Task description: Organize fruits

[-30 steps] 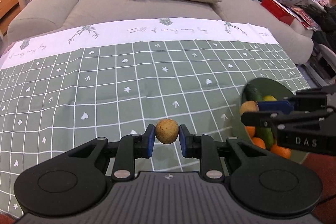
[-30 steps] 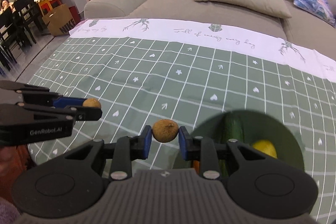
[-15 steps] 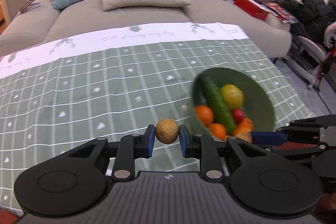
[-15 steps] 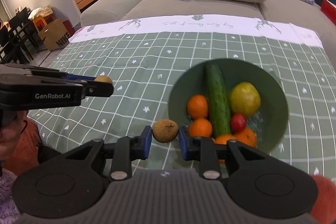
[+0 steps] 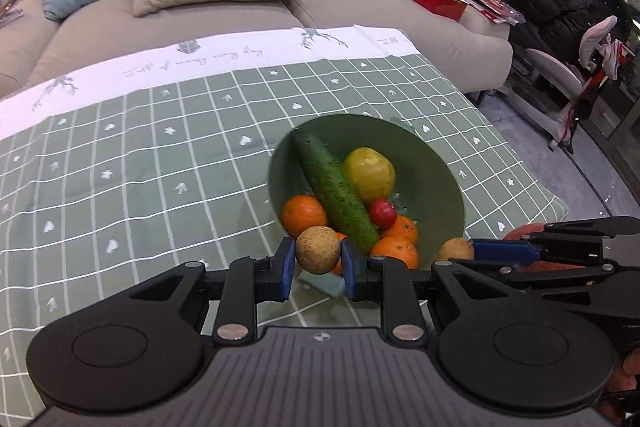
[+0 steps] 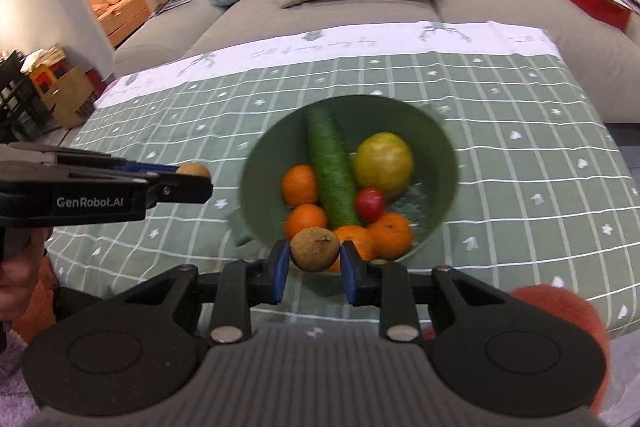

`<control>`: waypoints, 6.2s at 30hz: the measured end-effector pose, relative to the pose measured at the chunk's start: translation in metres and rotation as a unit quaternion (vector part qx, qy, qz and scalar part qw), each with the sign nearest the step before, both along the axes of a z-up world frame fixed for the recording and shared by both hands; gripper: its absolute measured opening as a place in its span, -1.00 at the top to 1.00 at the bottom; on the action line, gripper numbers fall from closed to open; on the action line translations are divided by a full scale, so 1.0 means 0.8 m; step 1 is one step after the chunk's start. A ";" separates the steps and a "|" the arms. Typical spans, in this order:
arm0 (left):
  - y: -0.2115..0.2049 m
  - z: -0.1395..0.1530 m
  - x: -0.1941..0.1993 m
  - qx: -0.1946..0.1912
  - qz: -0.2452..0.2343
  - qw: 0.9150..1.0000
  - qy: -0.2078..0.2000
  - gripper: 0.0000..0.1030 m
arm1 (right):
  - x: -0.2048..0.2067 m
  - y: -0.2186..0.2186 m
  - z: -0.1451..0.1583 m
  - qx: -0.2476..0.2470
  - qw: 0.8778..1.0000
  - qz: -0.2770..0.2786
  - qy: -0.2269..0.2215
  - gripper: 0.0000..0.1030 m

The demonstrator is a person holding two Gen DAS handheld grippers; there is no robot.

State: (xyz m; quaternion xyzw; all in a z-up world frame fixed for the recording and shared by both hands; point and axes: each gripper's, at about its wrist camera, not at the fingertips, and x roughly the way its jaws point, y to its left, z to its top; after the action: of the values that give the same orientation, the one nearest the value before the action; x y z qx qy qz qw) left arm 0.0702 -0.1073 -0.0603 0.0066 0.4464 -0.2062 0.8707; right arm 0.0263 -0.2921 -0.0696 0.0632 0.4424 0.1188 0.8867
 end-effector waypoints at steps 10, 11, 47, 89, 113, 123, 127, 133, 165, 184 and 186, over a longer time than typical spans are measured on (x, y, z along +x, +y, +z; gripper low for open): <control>-0.040 -0.035 0.046 0.012 -0.029 0.998 0.050 0.48 | 0.033 -0.024 -0.013 -0.014 1.000 -0.005 0.007 0.54; -0.044 -0.040 0.051 0.012 -0.032 0.998 0.055 0.48 | 0.037 -0.025 -0.015 -0.011 1.000 -0.005 0.010 0.54; 0.009 -0.021 0.058 0.013 -0.008 1.000 0.024 0.20 | 0.084 0.020 -0.053 0.036 0.994 0.039 0.091 0.54; 0.118 0.142 -0.092 0.060 0.144 0.965 -0.211 -0.87 | -0.036 0.101 0.150 -0.080 0.991 -0.028 -0.106 -0.89; 0.126 0.065 -0.107 0.093 0.140 0.984 -0.067 -0.87 | -0.076 0.127 0.088 -0.098 0.991 -0.064 -0.065 -0.91; 0.127 0.064 -0.104 0.098 0.139 0.983 -0.065 -0.87 | -0.074 0.131 0.090 -0.102 0.991 -0.061 -0.068 -0.91; 0.128 0.064 -0.104 0.099 0.139 0.983 -0.064 -0.87 | -0.074 0.131 0.091 -0.102 0.991 -0.061 -0.068 -0.91; 0.132 0.063 -0.104 0.099 0.146 0.982 -0.062 -0.87 | -0.074 0.131 0.091 -0.102 0.991 -0.061 -0.068 -0.91; 0.135 0.064 -0.104 0.100 0.148 0.982 -0.061 -0.87 | -0.073 0.131 0.092 -0.103 0.990 -0.061 -0.068 -0.91; 0.136 0.065 -0.104 0.106 0.147 0.981 -0.065 -0.86 | -0.072 0.131 0.091 -0.104 0.990 -0.063 -0.070 -0.91; 0.137 0.065 -0.104 0.106 0.148 0.981 -0.065 -0.86 | -0.072 0.131 0.091 -0.103 0.990 -0.063 -0.070 -0.91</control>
State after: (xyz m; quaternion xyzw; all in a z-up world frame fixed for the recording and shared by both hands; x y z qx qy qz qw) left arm -0.0130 0.0019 -0.0085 0.0463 0.4044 -0.0262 0.9131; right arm -0.0317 -0.1873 0.0031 -0.0094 0.3845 0.0205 0.9228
